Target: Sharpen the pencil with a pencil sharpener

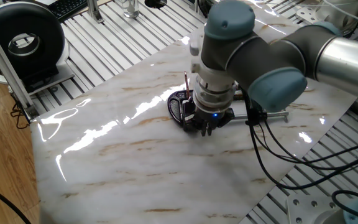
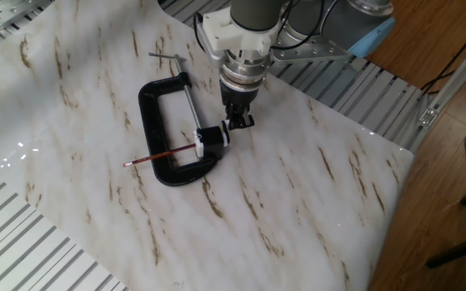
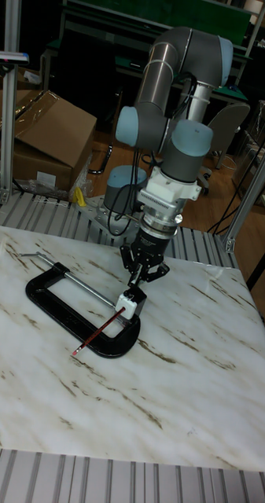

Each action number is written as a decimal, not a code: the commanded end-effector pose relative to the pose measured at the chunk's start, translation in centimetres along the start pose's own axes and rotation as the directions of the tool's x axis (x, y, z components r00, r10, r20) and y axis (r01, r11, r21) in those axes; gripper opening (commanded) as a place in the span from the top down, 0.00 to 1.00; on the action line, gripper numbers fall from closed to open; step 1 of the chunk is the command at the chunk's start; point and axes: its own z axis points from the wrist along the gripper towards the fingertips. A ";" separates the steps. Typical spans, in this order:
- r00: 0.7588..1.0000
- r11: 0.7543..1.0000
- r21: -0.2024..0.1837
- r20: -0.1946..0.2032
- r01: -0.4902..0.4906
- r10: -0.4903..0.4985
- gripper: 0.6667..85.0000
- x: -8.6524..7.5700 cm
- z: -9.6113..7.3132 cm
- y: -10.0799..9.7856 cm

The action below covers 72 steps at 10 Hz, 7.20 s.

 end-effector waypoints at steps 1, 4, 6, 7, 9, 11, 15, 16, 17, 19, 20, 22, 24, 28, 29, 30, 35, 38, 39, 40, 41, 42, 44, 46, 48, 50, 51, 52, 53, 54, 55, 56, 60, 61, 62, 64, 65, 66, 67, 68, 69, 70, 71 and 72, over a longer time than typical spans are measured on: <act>1.000 1.000 -0.011 -0.013 -0.008 0.008 1.00 0.0 -1.1 0.7; 1.000 1.000 -0.019 -0.018 -0.009 0.008 1.00 0.2 -1.6 1.6; 1.000 1.000 -0.024 -0.021 -0.009 0.009 1.00 -0.1 -1.8 2.0; 1.000 1.000 -0.028 -0.020 -0.010 0.009 1.00 -0.4 -2.0 2.2; 1.000 0.999 -0.042 -0.012 -0.010 0.010 1.00 -0.8 -2.1 2.7; 1.000 0.998 -0.055 -0.008 -0.011 0.011 1.00 -1.0 -2.4 3.3; 1.000 0.996 -0.092 0.003 -0.014 0.015 1.00 -1.4 -2.9 5.4; 1.000 0.995 -0.095 0.007 -0.014 0.015 1.00 -1.4 -2.9 6.0; 1.000 0.995 -0.099 0.009 -0.015 0.016 1.00 -1.4 -2.8 6.4; 1.000 0.994 -0.110 0.015 -0.015 0.017 1.00 -1.8 -2.4 6.7; 1.000 0.993 -0.121 0.021 -0.016 0.019 1.00 -2.1 -2.2 6.9; 0.999 0.990 -0.141 0.032 -0.018 0.022 1.00 -2.5 -1.9 7.3; 0.999 0.989 -0.150 0.046 -0.017 0.024 1.00 -2.7 -1.3 7.0; 0.997 0.988 -0.152 0.066 -0.015 0.025 1.00 -2.3 -0.2 7.5; 0.997 0.988 -0.155 0.072 -0.015 0.026 1.00 -2.2 0.0 7.9; 0.997 0.988 -0.157 0.078 -0.014 0.027 1.00 -2.2 0.3 8.1; 0.996 0.990 -0.140 0.092 -0.010 0.023 1.00 -2.3 2.4 8.1; 0.995 0.990 -0.142 0.098 -0.010 0.024 1.00 -2.4 3.6 7.6; 0.995 0.990 -0.140 0.099 -0.009 0.023 1.00 -2.6 3.8 7.3; 0.995 0.991 -0.137 0.101 -0.009 0.023 1.00 -2.6 4.0 7.1; 0.995 0.991 -0.130 0.098 -0.009 0.021 1.00 -2.5 4.1 6.9; 0.995 0.992 -0.129 0.099 -0.008 0.021 1.00 -2.4 4.3 6.8; 0.993 0.993 -0.120 0.113 -0.006 0.019 1.00 -2.5 5.1 6.2; 0.993 0.994 -0.109 0.120 -0.004 0.017 1.00 -2.2 5.5 5.5; 0.994 0.994 -0.108 0.112 -0.005 0.017 1.00 -1.6 4.9 4.5; 0.996 0.993 -0.114 0.092 -0.008 0.018 1.00 -0.9 3.9 4.1; 0.995 0.994 -0.107 0.095 -0.007 0.017 1.00 -1.2 4.4 4.3; 0.993 0.993 -0.114 0.117 -0.005 0.018 1.00 -1.7 4.9 4.9; 0.993 0.993 -0.117 0.117 -0.005 0.019 1.00 -1.8 4.9 5.0; 0.993 0.993 -0.114 0.117 -0.005 0.018 1.00 -1.8 4.6 4.9; 0.994 0.993 -0.117 0.112 -0.006 0.019 0.99 -1.6 4.1 4.8; 0.994 0.993 -0.119 0.109 -0.006 0.019 0.98 -1.5 3.8 4.8; 0.993 0.994 -0.108 0.119 -0.004 0.017 0.97 -1.7 4.1 4.6; 0.992 0.994 -0.107 0.123 -0.003 0.016 0.97 -1.8 4.1 4.6; 0.992 0.994 -0.109 0.125 -0.003 0.017 0.97 -1.8 4.1 4.6; 0.992 0.994 -0.105 0.128 -0.002 0.016 0.97 -1.9 4.2 4.4; 0.992 0.995 -0.100 0.127 -0.002 0.015 0.97 -1.8 4.2 4.3; 0.991 0.995 -0.101 0.132 -0.001 0.015 0.97 -1.8 4.2 4.3; 0.991 0.995 -0.103 0.136 -0.001 0.015 0.98 -1.7 4.3 4.3; 0.991 0.995 -0.102 0.135 -0.001 0.015 0.98 -1.6 4.4 4.2; 0.991 0.995 -0.097 0.136 -0.001 0.014 0.99 -1.5 4.5 4.0; 0.991 0.995 -0.097 0.132 -0.001 0.014 1.00 -1.4 4.6 3.9; 0.992 0.996 -0.094 0.129 -0.001 0.013 1.00 -1.3 4.5 3.9; 0.991 0.995 -0.095 0.135 -0.001 0.014 0.99 -1.5 4.5 4.0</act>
